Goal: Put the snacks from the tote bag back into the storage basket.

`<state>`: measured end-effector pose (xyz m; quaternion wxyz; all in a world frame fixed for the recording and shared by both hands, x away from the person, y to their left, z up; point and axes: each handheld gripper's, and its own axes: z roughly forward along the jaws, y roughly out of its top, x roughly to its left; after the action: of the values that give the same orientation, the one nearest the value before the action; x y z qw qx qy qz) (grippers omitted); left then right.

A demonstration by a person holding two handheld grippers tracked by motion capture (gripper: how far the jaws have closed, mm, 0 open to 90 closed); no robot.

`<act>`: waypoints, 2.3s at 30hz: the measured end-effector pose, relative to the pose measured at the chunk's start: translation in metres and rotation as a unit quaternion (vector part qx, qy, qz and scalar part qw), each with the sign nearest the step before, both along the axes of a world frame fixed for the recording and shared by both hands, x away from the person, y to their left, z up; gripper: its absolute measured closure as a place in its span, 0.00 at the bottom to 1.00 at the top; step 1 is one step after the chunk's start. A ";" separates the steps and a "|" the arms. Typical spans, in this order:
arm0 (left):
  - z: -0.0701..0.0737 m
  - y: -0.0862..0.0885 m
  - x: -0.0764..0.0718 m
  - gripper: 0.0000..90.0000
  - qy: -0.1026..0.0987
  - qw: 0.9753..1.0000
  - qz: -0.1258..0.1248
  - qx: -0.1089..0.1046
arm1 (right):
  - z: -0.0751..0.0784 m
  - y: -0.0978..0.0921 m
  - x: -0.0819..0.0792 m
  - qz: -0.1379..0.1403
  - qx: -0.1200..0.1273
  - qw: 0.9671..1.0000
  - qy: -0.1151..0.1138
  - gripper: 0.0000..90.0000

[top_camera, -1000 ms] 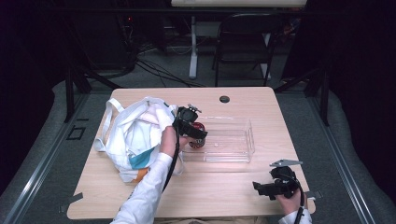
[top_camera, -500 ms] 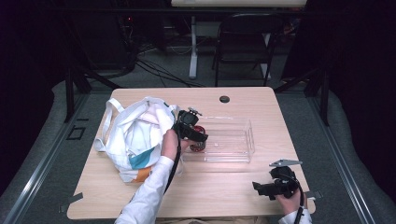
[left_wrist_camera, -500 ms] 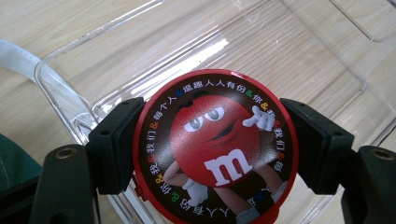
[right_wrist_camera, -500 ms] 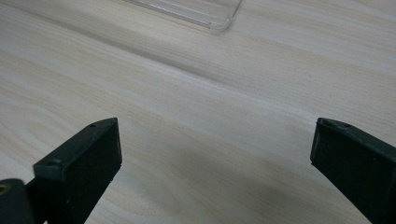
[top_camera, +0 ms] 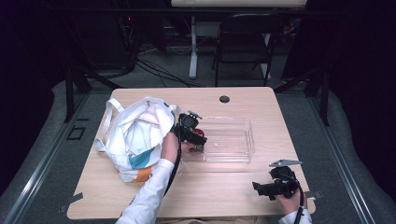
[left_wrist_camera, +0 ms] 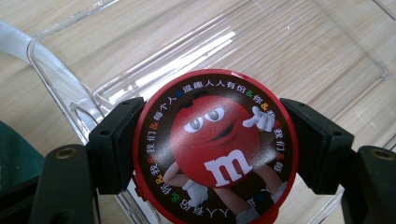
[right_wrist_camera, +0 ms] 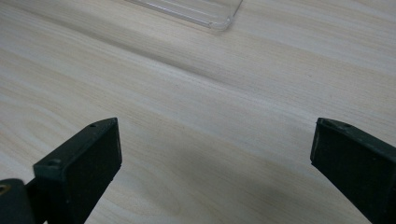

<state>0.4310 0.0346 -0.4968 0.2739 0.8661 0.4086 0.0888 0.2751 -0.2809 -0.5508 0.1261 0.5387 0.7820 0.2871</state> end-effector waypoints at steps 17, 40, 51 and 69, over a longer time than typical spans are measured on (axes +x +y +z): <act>-0.015 -0.005 -0.007 0.29 -0.005 1.000 -0.005 0.028 | 0.000 0.000 0.000 0.001 -0.003 1.000 0.001 0.02; 0.014 0.005 -0.008 0.11 -0.025 1.000 -0.006 0.000 | 0.000 0.000 0.000 -0.001 0.001 1.000 -0.001 0.02; 0.039 0.025 -0.011 0.04 -0.041 0.999 -0.007 -0.005 | 0.000 0.000 0.000 0.000 0.000 1.000 -0.002 0.02; 0.061 0.088 -0.021 0.00 -0.061 0.998 0.027 -0.008 | 0.000 0.000 0.000 -0.002 0.001 1.000 -0.001 0.02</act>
<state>0.4105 0.1225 -0.4355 0.3023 0.8455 0.4154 0.1458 0.2751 -0.2813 -0.5507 0.1270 0.5400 0.7805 0.2882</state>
